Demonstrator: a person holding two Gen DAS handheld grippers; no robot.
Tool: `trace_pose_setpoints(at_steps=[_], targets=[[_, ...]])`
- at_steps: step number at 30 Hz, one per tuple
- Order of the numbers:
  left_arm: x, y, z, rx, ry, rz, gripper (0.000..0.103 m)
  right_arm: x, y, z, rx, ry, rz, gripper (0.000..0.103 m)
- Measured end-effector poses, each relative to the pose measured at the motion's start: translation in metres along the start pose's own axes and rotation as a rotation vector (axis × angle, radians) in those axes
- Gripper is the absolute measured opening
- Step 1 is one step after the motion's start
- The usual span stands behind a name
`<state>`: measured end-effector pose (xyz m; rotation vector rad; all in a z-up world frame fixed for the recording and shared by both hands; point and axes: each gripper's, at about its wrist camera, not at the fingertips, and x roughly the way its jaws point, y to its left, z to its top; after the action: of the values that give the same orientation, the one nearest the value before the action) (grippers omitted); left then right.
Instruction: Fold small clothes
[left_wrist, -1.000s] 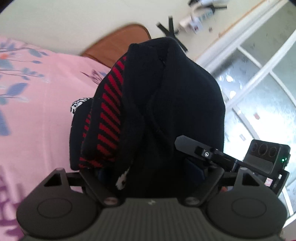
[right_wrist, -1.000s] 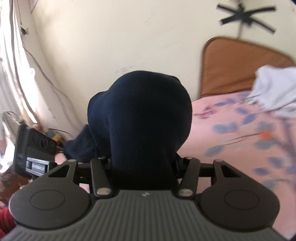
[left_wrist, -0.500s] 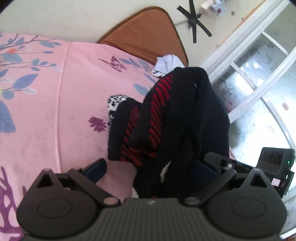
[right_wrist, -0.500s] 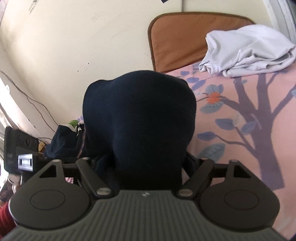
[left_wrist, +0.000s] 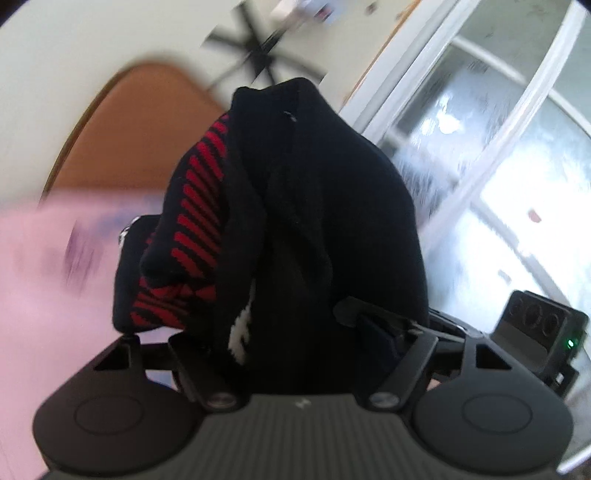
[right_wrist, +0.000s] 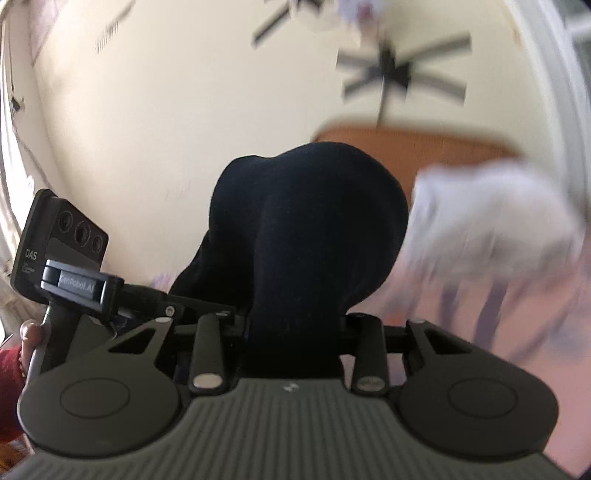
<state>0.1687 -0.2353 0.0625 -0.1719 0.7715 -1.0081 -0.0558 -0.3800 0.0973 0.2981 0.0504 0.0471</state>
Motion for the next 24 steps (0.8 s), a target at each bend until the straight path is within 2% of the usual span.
trace_pose_setpoints(at_steps=[1, 3, 4, 5, 6, 7, 9, 10, 11, 14, 17, 19, 21, 24], targets=[[0.014, -0.003, 0.02, 0.018, -0.024, 0.0, 0.077, 0.004, -0.009, 0.015, -0.01, -0.034, -0.026, 0.038], [0.044, -0.002, 0.051, 0.013, -0.058, 0.013, 0.091, 0.016, -0.033, 0.041, 0.011, -0.082, -0.069, 0.041], [0.064, 0.003, 0.065, -0.009, -0.077, 0.051, 0.102, 0.025, -0.048, 0.052, 0.033, -0.096, -0.091, 0.043], [0.082, 0.01, 0.072, -0.039, -0.079, 0.087, 0.103, 0.037, -0.065, 0.059, 0.061, -0.096, -0.125, 0.052], [0.101, 0.022, 0.076, -0.091, -0.06, 0.127, 0.103, 0.051, -0.081, 0.063, 0.092, -0.082, -0.183, 0.065], [0.118, 0.032, 0.076, -0.148, -0.031, 0.163, 0.101, 0.069, -0.095, 0.063, 0.109, -0.056, -0.271, 0.068], [0.143, 0.051, 0.065, -0.24, 0.029, 0.216, 0.092, 0.106, -0.115, 0.054, 0.101, 0.072, -0.436, 0.068], [0.151, 0.056, 0.059, -0.26, 0.055, 0.235, 0.087, 0.118, -0.122, 0.047, 0.094, 0.098, -0.472, 0.07], [0.156, 0.06, 0.053, -0.268, 0.071, 0.251, 0.086, 0.117, -0.126, 0.042, 0.111, 0.066, -0.463, 0.074], [0.15, 0.061, 0.043, -0.266, 0.058, 0.259, 0.088, 0.112, -0.128, 0.041, 0.161, 0.045, -0.425, 0.075], [0.122, 0.054, 0.03, -0.261, 0.034, 0.255, 0.089, 0.101, -0.108, 0.043, 0.088, 0.023, -0.47, 0.077], [0.096, 0.049, 0.02, -0.199, 0.002, 0.256, 0.094, 0.081, -0.103, 0.041, 0.058, -0.026, -0.481, 0.077], [0.071, 0.035, 0.004, -0.11, -0.033, 0.289, 0.099, 0.055, -0.091, 0.034, 0.047, -0.077, -0.462, 0.084], [0.039, 0.016, -0.028, 0.002, -0.074, 0.34, 0.103, 0.025, -0.07, 0.011, 0.074, -0.096, -0.41, 0.087]])
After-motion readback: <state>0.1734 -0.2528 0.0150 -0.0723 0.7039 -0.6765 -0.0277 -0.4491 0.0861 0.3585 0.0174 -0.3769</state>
